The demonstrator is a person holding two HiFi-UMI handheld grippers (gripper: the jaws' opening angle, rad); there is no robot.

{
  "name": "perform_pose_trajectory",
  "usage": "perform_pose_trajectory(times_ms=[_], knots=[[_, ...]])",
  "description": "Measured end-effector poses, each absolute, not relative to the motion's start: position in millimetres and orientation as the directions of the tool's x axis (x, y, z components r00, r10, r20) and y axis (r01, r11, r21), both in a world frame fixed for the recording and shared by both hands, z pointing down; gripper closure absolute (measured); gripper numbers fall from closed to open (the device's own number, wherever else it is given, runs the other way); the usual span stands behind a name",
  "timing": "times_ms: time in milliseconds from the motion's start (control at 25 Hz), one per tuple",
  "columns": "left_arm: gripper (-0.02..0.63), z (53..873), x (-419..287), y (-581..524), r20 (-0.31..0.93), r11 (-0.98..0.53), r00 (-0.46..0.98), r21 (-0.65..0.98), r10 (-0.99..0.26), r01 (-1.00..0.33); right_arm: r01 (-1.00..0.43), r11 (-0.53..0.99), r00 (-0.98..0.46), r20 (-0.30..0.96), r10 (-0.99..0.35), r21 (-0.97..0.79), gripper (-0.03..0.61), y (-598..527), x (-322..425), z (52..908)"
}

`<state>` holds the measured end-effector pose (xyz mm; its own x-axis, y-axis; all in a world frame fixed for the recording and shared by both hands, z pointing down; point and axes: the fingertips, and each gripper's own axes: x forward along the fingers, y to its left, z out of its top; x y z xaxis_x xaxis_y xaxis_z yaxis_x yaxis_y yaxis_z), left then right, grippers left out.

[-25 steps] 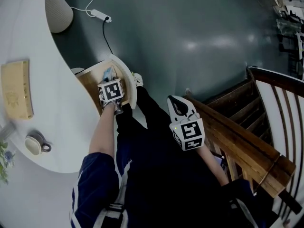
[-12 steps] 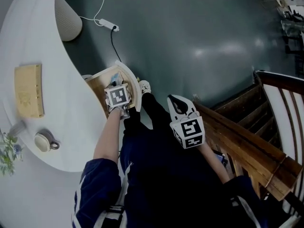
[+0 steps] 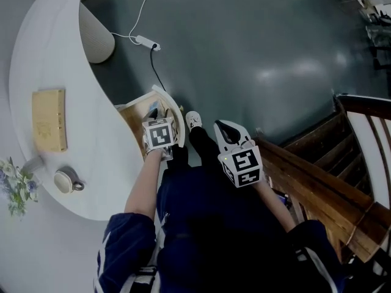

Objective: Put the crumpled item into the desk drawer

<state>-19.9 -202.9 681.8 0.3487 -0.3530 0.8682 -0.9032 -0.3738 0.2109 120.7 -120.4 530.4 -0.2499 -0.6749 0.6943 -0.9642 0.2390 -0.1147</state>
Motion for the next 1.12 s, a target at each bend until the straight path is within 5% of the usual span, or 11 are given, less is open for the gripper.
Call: perform_pose_trajectory(times_ms=[1120], knots=[[0.453, 480, -33, -193, 0.563, -0.417, 0.424, 0.15, -0.71, -0.897, -0.952, 0.294, -0.296, 0.523, -0.799, -0.09, 0.571, -153, 107, 475]])
